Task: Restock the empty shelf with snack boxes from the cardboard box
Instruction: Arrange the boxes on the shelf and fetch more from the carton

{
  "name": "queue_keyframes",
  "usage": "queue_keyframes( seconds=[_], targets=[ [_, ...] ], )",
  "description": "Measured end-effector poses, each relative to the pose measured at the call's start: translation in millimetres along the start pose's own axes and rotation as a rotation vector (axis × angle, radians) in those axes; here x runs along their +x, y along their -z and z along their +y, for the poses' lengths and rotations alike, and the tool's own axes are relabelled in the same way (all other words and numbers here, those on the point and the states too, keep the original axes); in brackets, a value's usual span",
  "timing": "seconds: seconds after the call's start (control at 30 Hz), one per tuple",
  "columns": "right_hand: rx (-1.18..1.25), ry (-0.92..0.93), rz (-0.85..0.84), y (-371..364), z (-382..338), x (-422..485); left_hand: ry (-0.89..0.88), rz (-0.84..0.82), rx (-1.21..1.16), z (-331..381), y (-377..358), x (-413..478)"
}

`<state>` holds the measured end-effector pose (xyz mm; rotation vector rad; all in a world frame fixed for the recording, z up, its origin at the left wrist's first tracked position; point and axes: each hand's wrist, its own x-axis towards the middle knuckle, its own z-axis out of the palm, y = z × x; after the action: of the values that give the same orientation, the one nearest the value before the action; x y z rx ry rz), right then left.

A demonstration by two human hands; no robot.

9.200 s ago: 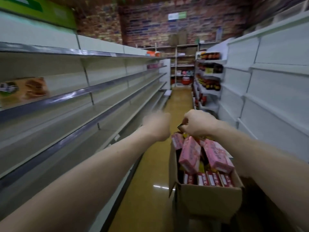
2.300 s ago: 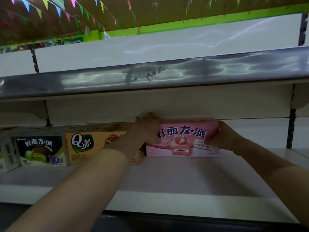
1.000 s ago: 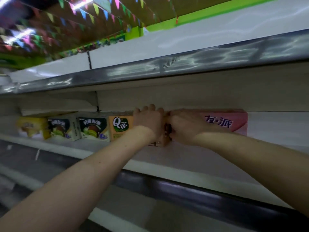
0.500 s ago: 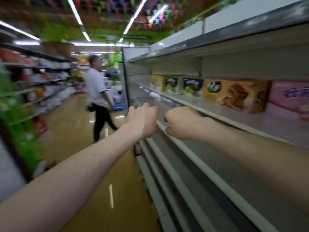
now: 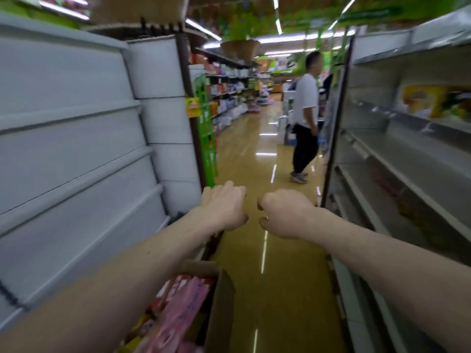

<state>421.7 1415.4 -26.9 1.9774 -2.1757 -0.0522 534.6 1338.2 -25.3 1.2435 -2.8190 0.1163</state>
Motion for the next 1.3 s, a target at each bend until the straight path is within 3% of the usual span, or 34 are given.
queue_keyframes(
  seconds=[0.3, 0.6, 1.03, 1.3],
  targets=[
    [0.141, 0.184, -0.163, -28.0, -125.6, 34.5, 0.182, -0.141, -0.037, -117.9, -53.5, -62.7],
    [0.262, 0.287, -0.328, -88.9, -204.2, 46.1, 0.411, -0.312, -0.198, -200.6, -126.0, -129.5],
    [0.35, 0.477, -0.641, -168.8, -294.7, 19.8, 0.651, -0.579, -0.541, -228.1, -225.6, -213.8],
    [0.484, 0.675, -0.906, -176.1, -341.8, -23.6, 0.834, -0.611, -0.499, -248.5, -257.8, -257.8]
  ],
)
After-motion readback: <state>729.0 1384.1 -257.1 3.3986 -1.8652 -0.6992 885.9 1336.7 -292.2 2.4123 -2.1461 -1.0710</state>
